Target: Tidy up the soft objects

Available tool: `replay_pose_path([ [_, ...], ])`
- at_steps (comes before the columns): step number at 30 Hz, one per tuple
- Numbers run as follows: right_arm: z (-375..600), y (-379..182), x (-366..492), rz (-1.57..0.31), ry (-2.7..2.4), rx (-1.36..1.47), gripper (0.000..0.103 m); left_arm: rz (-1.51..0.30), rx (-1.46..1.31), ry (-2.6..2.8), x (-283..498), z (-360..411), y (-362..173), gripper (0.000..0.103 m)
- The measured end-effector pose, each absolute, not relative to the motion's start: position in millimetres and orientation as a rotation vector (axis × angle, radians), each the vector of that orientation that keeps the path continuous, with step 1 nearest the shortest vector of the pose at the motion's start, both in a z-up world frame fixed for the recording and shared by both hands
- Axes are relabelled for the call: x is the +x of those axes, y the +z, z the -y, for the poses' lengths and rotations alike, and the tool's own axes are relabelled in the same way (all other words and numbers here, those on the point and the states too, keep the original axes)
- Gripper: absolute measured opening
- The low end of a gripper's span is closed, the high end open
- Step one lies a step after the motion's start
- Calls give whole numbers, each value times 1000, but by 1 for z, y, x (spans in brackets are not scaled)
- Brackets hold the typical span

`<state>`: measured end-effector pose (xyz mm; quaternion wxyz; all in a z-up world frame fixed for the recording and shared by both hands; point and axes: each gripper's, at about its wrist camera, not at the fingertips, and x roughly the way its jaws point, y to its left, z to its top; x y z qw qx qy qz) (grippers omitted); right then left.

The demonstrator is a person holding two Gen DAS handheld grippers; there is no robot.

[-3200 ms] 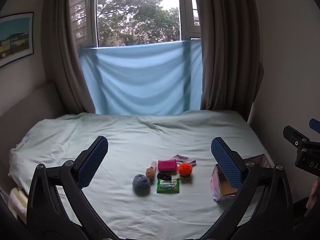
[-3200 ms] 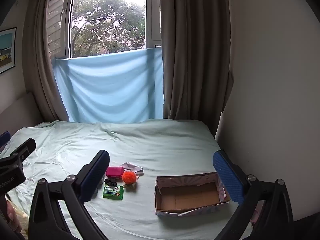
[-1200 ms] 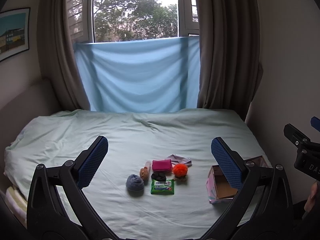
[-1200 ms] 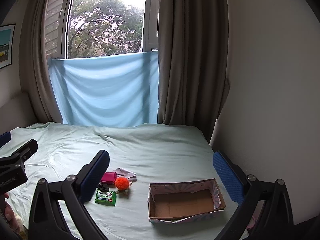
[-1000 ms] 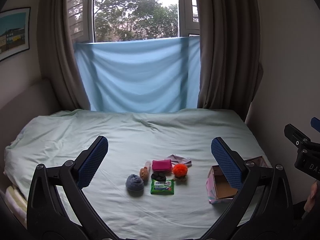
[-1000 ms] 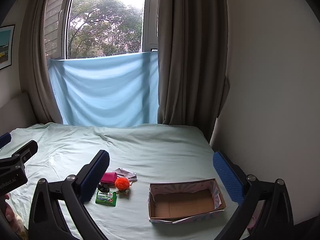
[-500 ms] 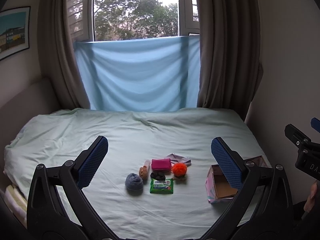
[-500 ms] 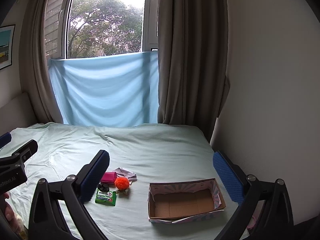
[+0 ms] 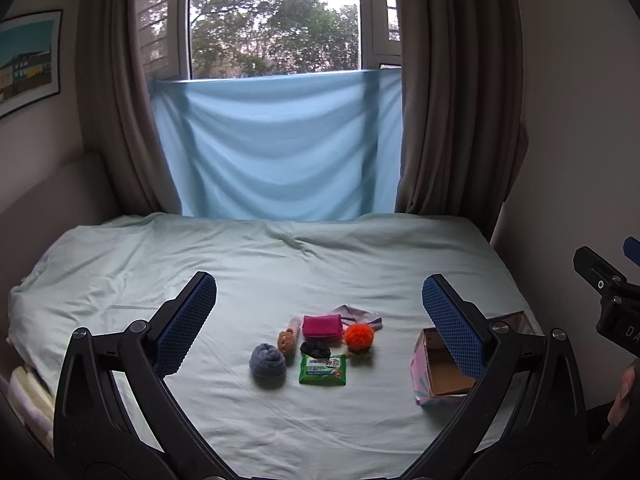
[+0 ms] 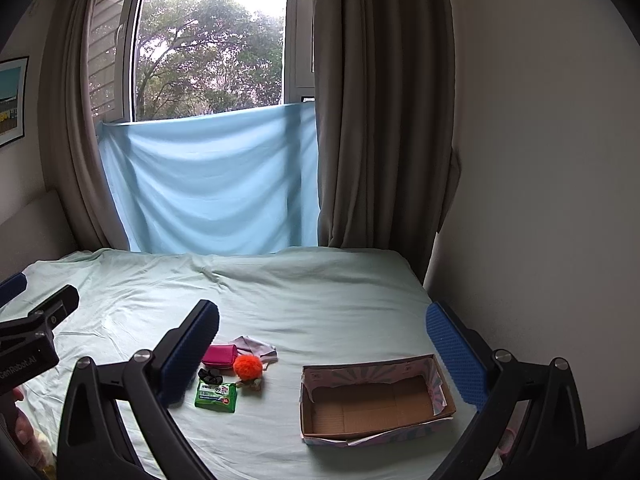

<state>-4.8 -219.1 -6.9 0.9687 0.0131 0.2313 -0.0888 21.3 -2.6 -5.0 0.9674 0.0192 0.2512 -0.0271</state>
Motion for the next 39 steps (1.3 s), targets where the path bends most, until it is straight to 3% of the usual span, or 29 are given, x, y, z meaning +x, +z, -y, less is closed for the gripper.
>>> replay_pose_path([
  [10, 225, -5, 0, -479, -136, 30, 103, -519, 35, -14, 21, -5, -7, 102],
  [17, 208, -31, 10, -506, -92, 35, 103, -581, 37, -10, 23, -43, -42, 102],
  [28, 139, -96, 52, -630, -133, 86, 103, -749, 65, -146, 89, -119, -133, 102],
  [39, 82, -224, 125, -739, -152, 82, 103, -882, 120, -262, 185, -154, -278, 102],
])
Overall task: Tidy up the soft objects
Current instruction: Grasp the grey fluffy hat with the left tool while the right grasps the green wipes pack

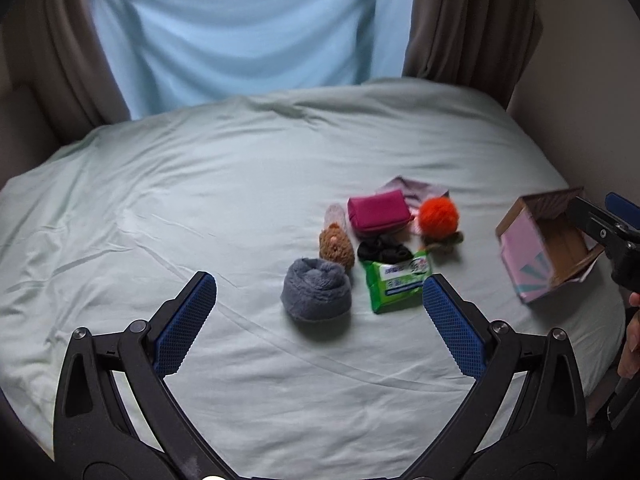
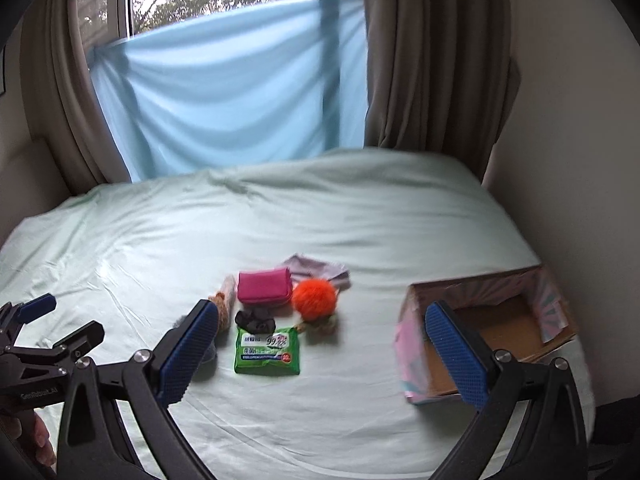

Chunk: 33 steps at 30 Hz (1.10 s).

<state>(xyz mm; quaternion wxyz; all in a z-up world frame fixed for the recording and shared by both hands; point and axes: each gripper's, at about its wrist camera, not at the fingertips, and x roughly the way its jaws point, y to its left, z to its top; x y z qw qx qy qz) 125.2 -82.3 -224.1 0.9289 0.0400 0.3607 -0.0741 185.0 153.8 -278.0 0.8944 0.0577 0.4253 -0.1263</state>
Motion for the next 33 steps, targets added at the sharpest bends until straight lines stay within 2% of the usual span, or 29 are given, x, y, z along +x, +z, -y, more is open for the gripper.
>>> replay_pose_path([
  [7, 58, -324, 169, -820, -139, 96, 103, -930, 149, -331, 233, -157, -373, 102],
  [11, 47, -369, 191, -868, -119, 110, 103, -933, 152, -365, 246, -156, -410, 102],
  [18, 32, -426, 223, -913, -75, 89, 103, -946, 90, -403, 264, -161, -441, 102],
  [26, 23, -460, 239, -941, -53, 55, 103, -975, 156, -452, 271, -145, -471, 102],
  [29, 20, -464, 244, -942, -49, 60, 100, -1024, 146, -464, 279, -145, -483, 97],
  [31, 20, -465, 246, -935, -45, 59, 97, -1069, 101, -490, 285, -147, -491, 85],
  [33, 20, -465, 248, -927, -35, 71, 89, -1091, 82, -496, 289, -147, -496, 81],
])
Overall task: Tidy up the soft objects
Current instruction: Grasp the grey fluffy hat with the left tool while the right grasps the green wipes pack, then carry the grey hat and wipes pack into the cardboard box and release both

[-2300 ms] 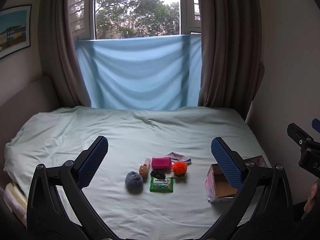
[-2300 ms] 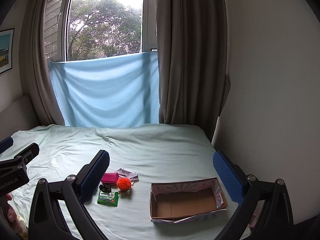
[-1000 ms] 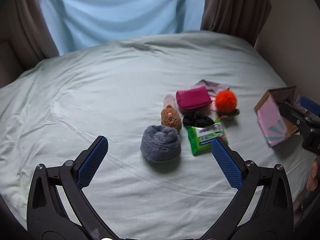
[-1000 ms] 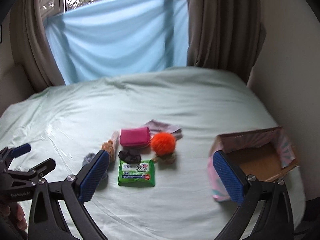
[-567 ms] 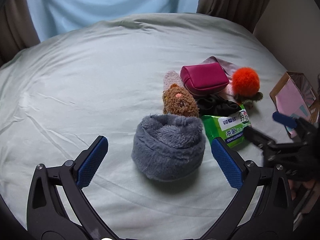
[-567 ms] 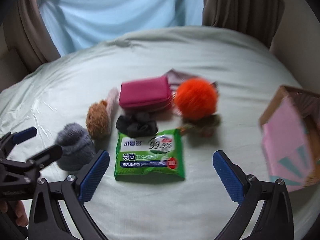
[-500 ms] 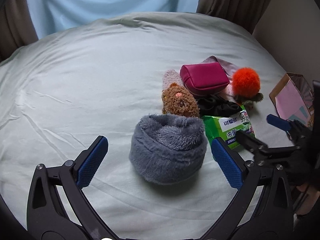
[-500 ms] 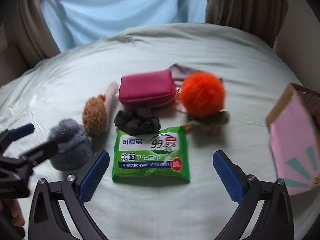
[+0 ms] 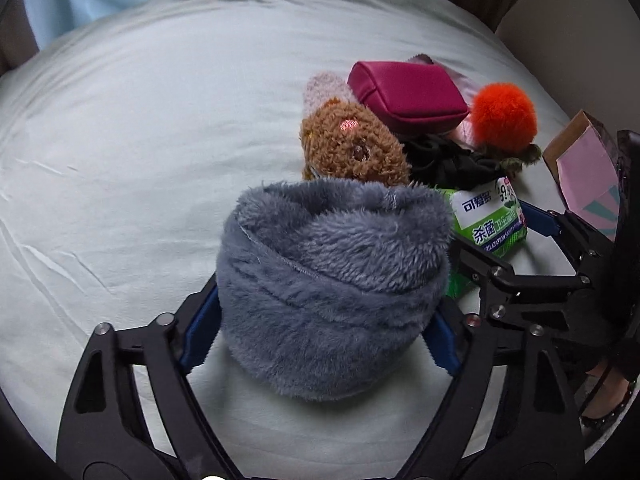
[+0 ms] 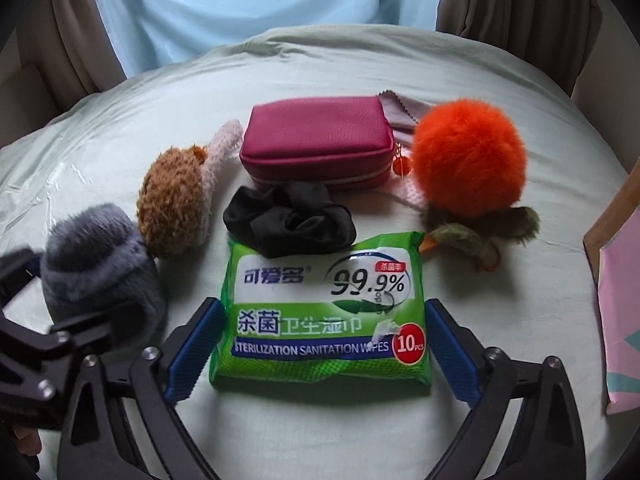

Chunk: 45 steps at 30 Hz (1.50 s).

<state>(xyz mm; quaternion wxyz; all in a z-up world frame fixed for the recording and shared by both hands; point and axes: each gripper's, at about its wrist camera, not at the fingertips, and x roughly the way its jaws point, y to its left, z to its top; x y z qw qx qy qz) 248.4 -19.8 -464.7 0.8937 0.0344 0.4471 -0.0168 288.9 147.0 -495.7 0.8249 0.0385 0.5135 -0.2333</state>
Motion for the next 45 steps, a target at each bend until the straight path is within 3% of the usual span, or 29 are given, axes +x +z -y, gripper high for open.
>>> replay_pose_path([
  [6, 17, -464, 248, -920, -29, 61, 79, -1068, 96, -498, 285, -141, -492, 60],
  [12, 18, -458, 241, -908, -14, 80, 71, -1049, 96, -485, 279, -144, -481, 52],
  [23, 27, -408, 213, -863, -37, 117, 70, -972, 95, -465, 259, -147, -423, 51],
  [35, 44, -287, 171, -778, -75, 125, 70, -888, 84, -437, 221, -140, -306, 51],
  [45, 123, -195, 128, -767, -154, 261, 71, -825, 80, -446, 187, -71, -214, 51],
])
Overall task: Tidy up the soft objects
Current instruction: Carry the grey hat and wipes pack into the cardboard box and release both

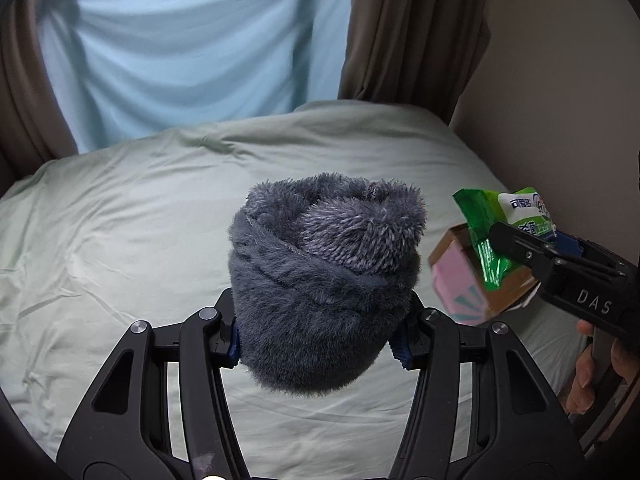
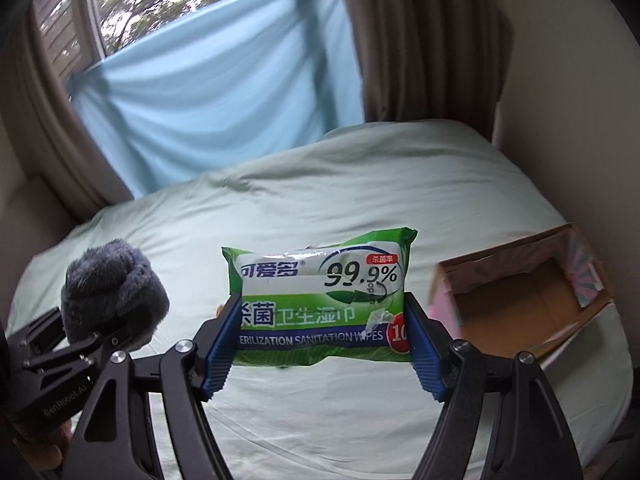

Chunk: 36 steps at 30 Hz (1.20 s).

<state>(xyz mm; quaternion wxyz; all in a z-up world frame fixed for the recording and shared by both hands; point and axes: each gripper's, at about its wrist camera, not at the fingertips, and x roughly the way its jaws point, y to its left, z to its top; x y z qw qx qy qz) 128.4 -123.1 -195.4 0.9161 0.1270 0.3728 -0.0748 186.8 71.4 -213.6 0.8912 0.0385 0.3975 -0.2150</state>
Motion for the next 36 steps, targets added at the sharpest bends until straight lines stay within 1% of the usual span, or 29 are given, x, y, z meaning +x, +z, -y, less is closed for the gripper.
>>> replay_pose_path([
  [4, 170, -175, 120, -774, -161, 259, 71, -822, 41, -422, 174, -29, -193, 51],
  [8, 224, -171, 113, -796, -158, 241, 71, -835, 24, -403, 161, 29, -183, 51],
  [16, 337, -176, 103, -862, -149, 213, 71, -874, -7, -392, 141, 144, -195, 51],
  [21, 388, -198, 113, -929, -147, 201, 71, -946, 15, -403, 142, 206, -217, 51],
  [27, 428, -237, 129, -1011, -145, 229, 71, -1039, 60, -412, 153, 256, -259, 51],
  [36, 456, -299, 153, -1130, -96, 267, 73, -1187, 81, -380, 174, 281, -326, 51],
])
